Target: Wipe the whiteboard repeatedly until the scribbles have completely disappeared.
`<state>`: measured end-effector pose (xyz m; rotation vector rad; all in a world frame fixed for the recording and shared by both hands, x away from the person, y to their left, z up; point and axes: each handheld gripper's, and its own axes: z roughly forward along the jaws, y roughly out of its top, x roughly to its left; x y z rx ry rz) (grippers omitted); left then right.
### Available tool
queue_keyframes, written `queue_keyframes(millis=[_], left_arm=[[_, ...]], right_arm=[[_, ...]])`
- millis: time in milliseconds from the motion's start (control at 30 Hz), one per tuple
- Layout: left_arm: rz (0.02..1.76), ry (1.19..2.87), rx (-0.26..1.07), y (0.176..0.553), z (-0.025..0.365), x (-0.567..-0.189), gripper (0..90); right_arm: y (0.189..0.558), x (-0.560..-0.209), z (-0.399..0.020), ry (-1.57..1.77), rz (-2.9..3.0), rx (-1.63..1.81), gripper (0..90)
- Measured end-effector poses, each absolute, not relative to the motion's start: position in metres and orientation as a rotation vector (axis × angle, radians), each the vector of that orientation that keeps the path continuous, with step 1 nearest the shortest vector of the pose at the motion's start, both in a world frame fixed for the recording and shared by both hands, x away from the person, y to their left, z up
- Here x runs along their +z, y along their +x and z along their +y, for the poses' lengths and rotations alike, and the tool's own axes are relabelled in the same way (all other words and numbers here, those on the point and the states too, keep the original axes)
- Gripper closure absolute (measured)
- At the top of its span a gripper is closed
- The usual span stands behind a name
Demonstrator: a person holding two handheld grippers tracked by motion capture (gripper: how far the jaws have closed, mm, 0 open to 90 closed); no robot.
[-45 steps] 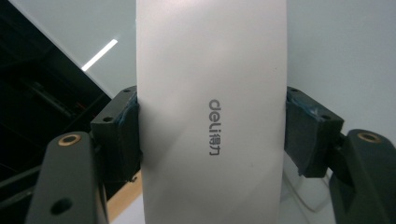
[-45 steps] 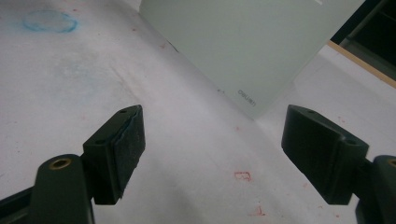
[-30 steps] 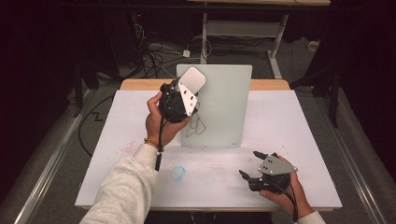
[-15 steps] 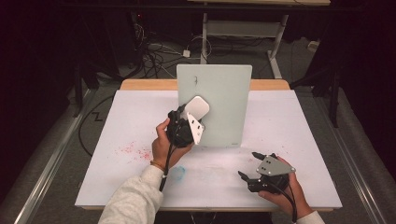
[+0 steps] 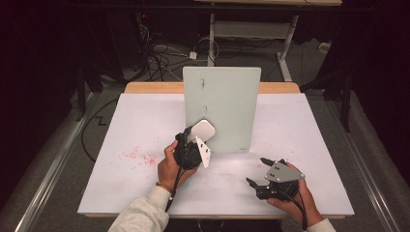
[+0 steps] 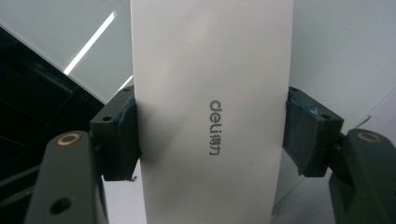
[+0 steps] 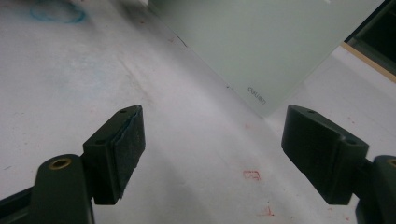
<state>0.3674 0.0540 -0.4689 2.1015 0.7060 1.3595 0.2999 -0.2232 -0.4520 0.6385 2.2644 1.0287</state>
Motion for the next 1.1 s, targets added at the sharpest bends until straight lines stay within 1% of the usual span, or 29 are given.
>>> queue_keyframes(millis=[100, 200, 333, 367, 467, 500, 533, 567, 667, 733, 900, 933, 967, 1000, 1100], left_arm=[[0.716, 2.104, 1.321, 0.369, 0.055, -0.463, 29.2], [0.727, 2.083, 1.321, 0.370, 0.054, -0.457, 29.3], [0.725, 2.054, 1.325, 0.376, 0.053, -0.443, 29.2], [0.727, 2.039, 1.308, 0.379, 0.053, -0.434, 29.3], [0.734, 2.015, 1.316, 0.382, 0.054, -0.424, 29.2], [0.741, 1.994, 1.307, 0.386, 0.057, -0.413, 29.2], [0.741, 1.994, 1.307, 0.386, 0.057, -0.413, 29.2], [0.745, 1.978, 1.314, 0.389, 0.059, -0.404, 29.3], [0.733, 1.980, 1.329, 0.392, 0.061, -0.400, 29.2], [0.724, 1.984, 1.355, 0.390, 0.060, -0.403, 29.2], [0.720, 2.004, 1.361, 0.385, 0.056, -0.421, 29.2], [0.711, 2.030, 1.360, 0.380, 0.053, -0.432, 29.2], [0.711, 2.030, 1.360, 0.380, 0.053, -0.432, 29.2], [0.700, 2.057, 1.359, 0.377, 0.051, -0.443, 29.2], [0.669, 2.100, 1.373, 0.372, 0.048, -0.456, 29.2]], right_arm=[[0.300, -0.452, -0.223, 0.636, 2.264, 1.023, 22.0], [0.300, -0.452, -0.223, 0.635, 2.263, 1.021, 22.0], [0.300, -0.452, -0.223, 0.636, 2.264, 1.021, 22.0], [0.300, -0.452, -0.223, 0.637, 2.265, 1.022, 22.0], [0.300, -0.452, -0.223, 0.636, 2.263, 1.024, 22.0], [0.300, -0.452, -0.224, 0.639, 2.262, 1.022, 22.0], [0.300, -0.452, -0.224, 0.639, 2.262, 1.022, 22.0], [0.300, -0.452, -0.224, 0.638, 2.263, 1.021, 22.0], [0.300, -0.452, -0.224, 0.637, 2.263, 1.021, 22.0], [0.300, -0.452, -0.224, 0.637, 2.263, 1.022, 22.0], [0.299, -0.452, -0.222, 0.628, 2.269, 1.023, 22.0], [0.299, -0.452, -0.222, 0.626, 2.272, 1.023, 22.0], [0.299, -0.452, -0.221, 0.623, 2.272, 1.018, 22.0], [0.299, -0.452, -0.221, 0.622, 2.274, 1.019, 22.0], [0.299, -0.453, -0.220, 0.618, 2.279, 1.020, 22.1]])
